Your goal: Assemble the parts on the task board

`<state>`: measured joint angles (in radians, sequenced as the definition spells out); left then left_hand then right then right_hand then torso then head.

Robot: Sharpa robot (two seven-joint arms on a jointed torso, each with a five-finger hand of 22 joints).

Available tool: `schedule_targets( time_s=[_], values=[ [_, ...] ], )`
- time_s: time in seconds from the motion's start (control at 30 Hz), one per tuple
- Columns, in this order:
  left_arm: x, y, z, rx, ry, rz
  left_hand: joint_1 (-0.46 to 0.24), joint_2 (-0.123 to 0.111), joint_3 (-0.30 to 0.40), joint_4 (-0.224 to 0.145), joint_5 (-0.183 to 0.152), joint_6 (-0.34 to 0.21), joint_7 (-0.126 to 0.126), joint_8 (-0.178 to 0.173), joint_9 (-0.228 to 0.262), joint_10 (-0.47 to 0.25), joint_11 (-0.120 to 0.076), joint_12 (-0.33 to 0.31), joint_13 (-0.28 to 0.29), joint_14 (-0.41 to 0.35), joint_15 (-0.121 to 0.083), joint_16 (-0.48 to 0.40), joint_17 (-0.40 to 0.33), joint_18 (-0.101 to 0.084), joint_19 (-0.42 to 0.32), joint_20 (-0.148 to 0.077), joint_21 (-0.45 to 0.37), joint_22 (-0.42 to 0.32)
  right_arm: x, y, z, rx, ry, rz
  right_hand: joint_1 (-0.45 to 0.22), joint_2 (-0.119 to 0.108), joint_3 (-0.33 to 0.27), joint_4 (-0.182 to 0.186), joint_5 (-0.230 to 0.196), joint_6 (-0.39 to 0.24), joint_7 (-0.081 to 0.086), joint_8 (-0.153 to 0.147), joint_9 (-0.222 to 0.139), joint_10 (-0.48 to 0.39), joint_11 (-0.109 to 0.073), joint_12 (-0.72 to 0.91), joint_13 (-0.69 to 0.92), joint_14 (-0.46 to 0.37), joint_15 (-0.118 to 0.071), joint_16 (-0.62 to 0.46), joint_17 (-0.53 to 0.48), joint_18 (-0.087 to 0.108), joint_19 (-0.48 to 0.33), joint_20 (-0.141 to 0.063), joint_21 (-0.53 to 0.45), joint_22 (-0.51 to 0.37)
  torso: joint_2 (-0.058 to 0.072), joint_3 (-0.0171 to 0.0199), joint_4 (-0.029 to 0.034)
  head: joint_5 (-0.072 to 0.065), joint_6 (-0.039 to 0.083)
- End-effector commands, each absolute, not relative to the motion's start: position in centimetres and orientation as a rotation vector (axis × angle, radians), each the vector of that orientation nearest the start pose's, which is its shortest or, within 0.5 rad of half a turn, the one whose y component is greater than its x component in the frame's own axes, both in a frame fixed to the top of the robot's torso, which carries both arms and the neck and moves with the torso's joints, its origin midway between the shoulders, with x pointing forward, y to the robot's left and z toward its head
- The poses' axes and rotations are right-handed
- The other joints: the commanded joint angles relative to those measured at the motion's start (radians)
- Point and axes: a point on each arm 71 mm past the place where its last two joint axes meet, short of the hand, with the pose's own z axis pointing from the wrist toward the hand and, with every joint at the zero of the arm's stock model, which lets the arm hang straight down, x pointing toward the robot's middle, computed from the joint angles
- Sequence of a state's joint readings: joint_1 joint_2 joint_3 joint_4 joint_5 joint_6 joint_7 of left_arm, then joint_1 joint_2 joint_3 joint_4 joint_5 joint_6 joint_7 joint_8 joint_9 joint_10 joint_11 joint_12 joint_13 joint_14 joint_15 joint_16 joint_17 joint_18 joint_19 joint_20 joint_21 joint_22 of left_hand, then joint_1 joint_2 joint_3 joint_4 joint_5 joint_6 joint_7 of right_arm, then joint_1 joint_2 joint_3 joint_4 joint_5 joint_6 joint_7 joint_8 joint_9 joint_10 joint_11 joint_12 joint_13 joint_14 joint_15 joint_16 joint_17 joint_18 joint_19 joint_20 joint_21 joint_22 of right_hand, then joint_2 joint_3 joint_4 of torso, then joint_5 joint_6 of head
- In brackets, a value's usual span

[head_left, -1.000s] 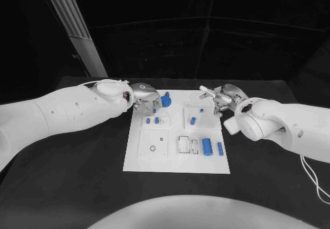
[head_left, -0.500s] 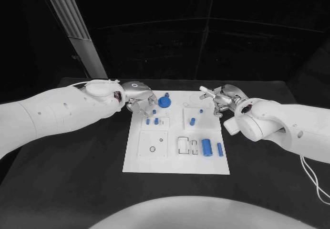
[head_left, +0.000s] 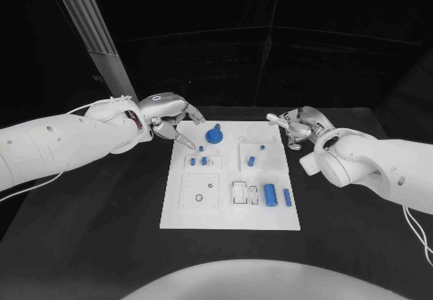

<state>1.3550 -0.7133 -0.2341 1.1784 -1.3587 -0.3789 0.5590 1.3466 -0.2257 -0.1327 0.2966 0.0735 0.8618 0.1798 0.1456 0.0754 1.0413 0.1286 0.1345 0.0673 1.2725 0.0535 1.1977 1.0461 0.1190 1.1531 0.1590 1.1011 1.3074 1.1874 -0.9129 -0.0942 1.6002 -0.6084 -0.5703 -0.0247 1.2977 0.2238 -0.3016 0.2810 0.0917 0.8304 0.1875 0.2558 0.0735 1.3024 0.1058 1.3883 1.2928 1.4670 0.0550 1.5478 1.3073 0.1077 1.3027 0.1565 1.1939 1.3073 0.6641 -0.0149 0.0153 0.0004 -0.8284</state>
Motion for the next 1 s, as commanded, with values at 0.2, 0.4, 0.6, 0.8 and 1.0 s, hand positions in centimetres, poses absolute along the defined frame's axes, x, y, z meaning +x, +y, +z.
schedule_targets(
  time_s=[0.2,0.4,0.6,0.8,1.0],
  values=[
    [52.9,22.1,-14.8,-0.131,1.213,-1.306,-0.017,0.023,0.020,0.000,0.037,-0.003,0.018,0.012,-0.003,-0.039,0.018,0.033,-0.001,-0.421,0.045,-0.435,-0.395,0.049,-0.394,0.038,-0.517,-0.197,47.0,-23.6,-18.3,0.297,1.514,0.837,0.163,-0.014,0.017,0.005,-0.029,0.022,-0.020,0.020,0.001,-0.433,-0.015,-0.522,-0.525,0.104,-0.034,0.023,0.263,-0.083,0.211,-0.023,0.285,0.231,0.002,-0.0019,0.0006,-0.020,0.029],
    [52.3,21.6,-15.4,-0.355,1.166,-1.466,-0.045,-0.010,-0.045,0.004,0.091,-0.061,0.049,-0.001,-0.010,-0.143,0.059,0.031,-0.004,-0.641,0.110,-0.612,-0.538,0.013,-0.582,0.082,-0.726,-0.321,47.2,-24.0,-17.9,0.124,1.462,0.768,0.232,-0.047,0.024,-0.001,-0.043,0.031,-0.015,0.011,-0.002,-0.447,-0.005,-0.792,-0.777,0.092,-0.025,0.000,0.215,-0.098,0.249,-0.028,0.343,0.251,0.003,-0.0010,0.0052,-0.054,0.040],
    [51.4,21.5,-16.0,-0.487,1.119,-1.569,-0.090,-0.041,-0.077,0.005,0.152,-0.174,0.091,-0.014,-0.004,-0.286,0.105,0.018,0.004,-0.835,0.171,-0.709,-0.621,-0.008,-0.747,0.127,-0.903,-0.439,47.4,-23.2,-18.4,-0.033,1.488,0.698,0.276,-0.073,0.048,-0.017,-0.043,-0.005,-0.009,-0.039,-0.007,-0.441,0.008,-0.969,-0.962,0.090,-0.020,-0.008,0.197,-0.101,0.256,-0.016,0.355,0.255,0.004,0.0000,-0.0095,-0.052,0.046],
    [50.8,21.3,-16.1,-0.519,1.094,-1.610,-0.105,-0.026,-0.066,0.006,0.156,-0.199,0.096,-0.003,-0.001,-0.315,0.111,0.031,0.009,-0.867,0.176,-0.703,-0.628,-0.006,-0.752,0.131,-0.929,-0.464,47.2,-22.0,-19.3,-0.190,1.527,0.625,0.310,-0.088,0.070,-0.036,-0.044,0.000,-0.022,-0.059,-0.005,-0.415,0.003,-1.035,-1.042,0.090,-0.023,-0.007,0.196,-0.102,0.256,-0.017,0.356,0.255,0.004,-0.0001,-0.0069,-0.063,0.046],
    [50.5,21.2,-16.1,-0.528,1.089,-1.621,-0.108,-0.013,-0.055,0.006,0.148,-0.208,0.097,0.008,0.002,-0.325,0.112,0.045,0.013,-0.879,0.178,-0.694,-0.630,-0.005,-0.748,0.131,-0.940,-0.476,47.1,-21.0,-20.1,-0.300,1.560,0.558,0.324,-0.102,0.073,-0.036,-0.045,0.024,-0.042,-0.068,-0.005,-0.386,-0.013,-1.073,-1.090,0.089,-0.044,-0.008,0.194,-0.101,0.256,-0.035,0.355,0.255,0.004,0.0006,-0.0062,-0.060,0.044]
  ],
)
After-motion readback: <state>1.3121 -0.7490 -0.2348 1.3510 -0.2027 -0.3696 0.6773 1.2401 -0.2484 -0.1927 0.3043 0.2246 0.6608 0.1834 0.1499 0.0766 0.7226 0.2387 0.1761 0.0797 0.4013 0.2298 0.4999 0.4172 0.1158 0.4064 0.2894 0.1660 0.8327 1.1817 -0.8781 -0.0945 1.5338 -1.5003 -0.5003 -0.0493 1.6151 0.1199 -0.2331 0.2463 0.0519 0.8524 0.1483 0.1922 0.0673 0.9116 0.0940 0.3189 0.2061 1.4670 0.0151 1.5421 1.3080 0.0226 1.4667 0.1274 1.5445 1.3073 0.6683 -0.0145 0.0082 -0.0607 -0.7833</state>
